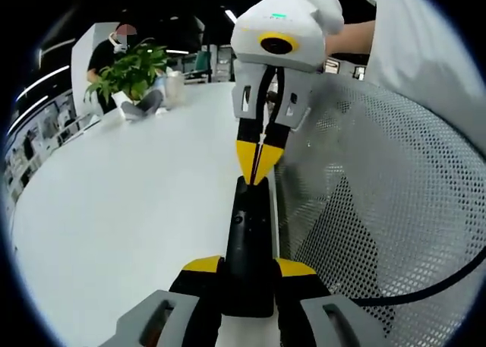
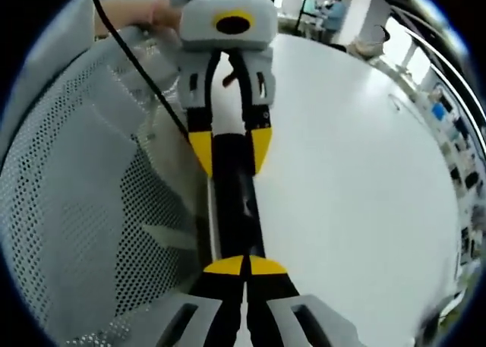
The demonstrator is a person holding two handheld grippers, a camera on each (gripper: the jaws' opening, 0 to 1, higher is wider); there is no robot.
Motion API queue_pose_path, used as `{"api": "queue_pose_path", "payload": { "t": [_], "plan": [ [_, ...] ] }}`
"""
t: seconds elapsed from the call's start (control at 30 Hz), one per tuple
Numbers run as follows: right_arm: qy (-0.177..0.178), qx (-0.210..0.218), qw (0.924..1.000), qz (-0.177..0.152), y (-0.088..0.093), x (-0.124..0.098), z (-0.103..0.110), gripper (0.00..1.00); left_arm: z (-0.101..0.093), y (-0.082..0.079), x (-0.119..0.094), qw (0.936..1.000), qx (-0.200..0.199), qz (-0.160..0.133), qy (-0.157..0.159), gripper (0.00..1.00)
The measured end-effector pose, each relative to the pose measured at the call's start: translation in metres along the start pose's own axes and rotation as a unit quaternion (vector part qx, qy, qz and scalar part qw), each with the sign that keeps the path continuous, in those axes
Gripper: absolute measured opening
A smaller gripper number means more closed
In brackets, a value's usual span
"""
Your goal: Press the specified remote control buttons in sequence, fully releasing each button before pressing the next.
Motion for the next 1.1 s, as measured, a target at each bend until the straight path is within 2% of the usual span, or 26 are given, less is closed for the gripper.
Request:
{"api": "queue_pose_path", "payload": {
  "t": [0.13, 0.23, 0.37, 0.47, 0.5, 0.67, 0.9, 1.03, 1.1],
  "plan": [
    [0.006, 0.01, 0.9999, -0.004, 0.002, -0.001, 0.0, 0.0, 0.0, -0.001, 0.0, 1.0, 0.002, 0.003, 0.002, 0.25],
    [0.009, 0.023, 0.9995, -0.019, 0.005, -0.001, 0.0, 0.0, 0.0, -0.001, 0.0, 1.0, 0.007, 0.005, 0.002, 0.25],
    [0.014, 0.043, 0.9969, -0.064, 0.01, -0.002, 0.001, 0.0, 0.0, -0.001, 0.0, 0.9999, 0.009, 0.005, 0.002, 0.25],
    [0.008, 0.082, 0.9918, -0.098, 0.013, -0.004, 0.001, 0.0, 0.0, -0.001, -0.001, 0.9999, 0.011, 0.005, 0.002, 0.25],
    [0.008, 0.093, 0.9908, -0.098, 0.014, -0.004, 0.001, 0.0, 0.0, -0.001, -0.001, 0.9999, 0.012, 0.005, 0.002, 0.25],
    [0.012, 0.066, 0.9922, -0.105, 0.006, -0.007, -0.002, 0.0, 0.001, -0.001, -0.001, 0.9999, 0.013, 0.004, 0.003, 0.25],
    [-0.022, 0.038, 0.9955, -0.083, -0.001, 0.003, -0.001, 0.0, 0.0, -0.001, -0.001, 0.9999, 0.011, 0.004, 0.002, 0.25],
    [-0.023, 0.022, 0.9964, -0.078, 0.0, 0.002, -0.002, 0.0, 0.0, -0.001, -0.001, 0.9999, 0.011, 0.004, 0.002, 0.25],
    [-0.025, 0.005, 0.9976, -0.064, -0.002, 0.003, -0.002, 0.0, 0.0, -0.001, -0.001, 0.9999, 0.011, 0.004, 0.003, 0.25]
  ]
}}
Point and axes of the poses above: the point that each gripper's makers call its tool centre point, and the gripper's own axes: x roughly forward along the fingers, z roughly to its left, y roughly out of its underside, the point moved 8 cm from there along -x, roughly backward along the fingers, and after that the axes turned 9 degrees about -y, right-handed, at the moved point
